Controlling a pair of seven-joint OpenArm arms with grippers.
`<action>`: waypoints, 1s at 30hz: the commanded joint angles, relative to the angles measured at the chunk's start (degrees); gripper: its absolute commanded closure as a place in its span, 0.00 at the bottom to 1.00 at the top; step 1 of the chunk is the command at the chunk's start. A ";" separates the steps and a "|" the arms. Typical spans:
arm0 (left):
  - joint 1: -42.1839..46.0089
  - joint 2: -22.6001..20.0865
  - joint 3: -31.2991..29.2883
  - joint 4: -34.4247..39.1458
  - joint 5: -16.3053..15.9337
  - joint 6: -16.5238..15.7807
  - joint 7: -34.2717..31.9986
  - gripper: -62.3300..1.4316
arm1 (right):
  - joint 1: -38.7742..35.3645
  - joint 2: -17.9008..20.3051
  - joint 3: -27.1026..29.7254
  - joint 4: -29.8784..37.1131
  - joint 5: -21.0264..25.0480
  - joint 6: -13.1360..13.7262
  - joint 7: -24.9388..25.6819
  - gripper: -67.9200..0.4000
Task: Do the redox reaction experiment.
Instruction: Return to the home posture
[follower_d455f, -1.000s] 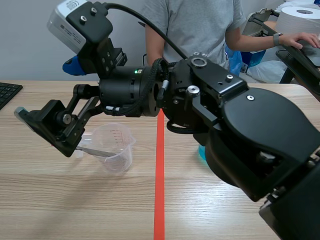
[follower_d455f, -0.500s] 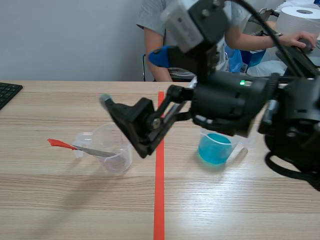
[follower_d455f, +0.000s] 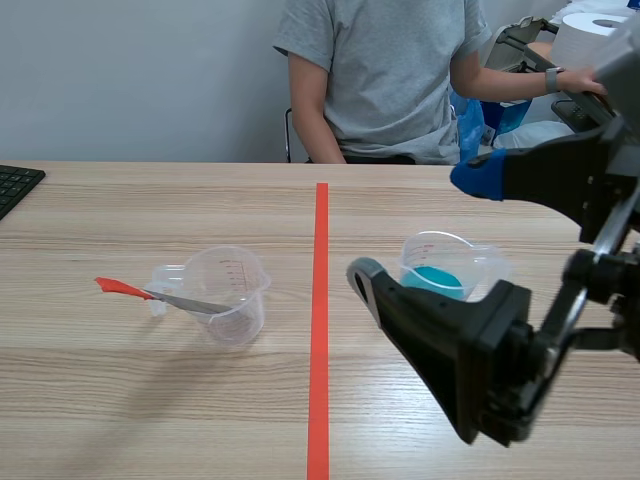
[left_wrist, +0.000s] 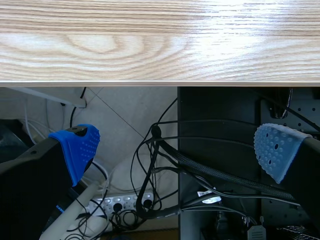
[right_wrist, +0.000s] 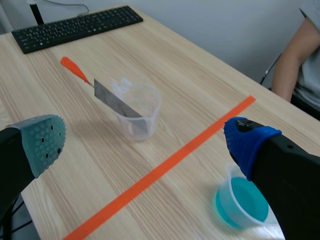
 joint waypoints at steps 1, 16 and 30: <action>-0.15 0.11 0.17 0.48 -0.20 -0.07 -0.81 0.00 | -2.54 -0.31 1.68 2.08 0.61 -0.66 1.01 0.00; 1.11 -9.92 -3.89 9.07 1.36 -1.90 -4.24 0.00 | -13.68 -0.48 12.35 5.86 0.59 -2.78 2.99 0.00; -1.27 -16.70 -13.62 25.00 1.79 -5.73 1.99 0.00 | -13.40 -0.50 12.39 5.86 0.57 -2.78 1.46 0.00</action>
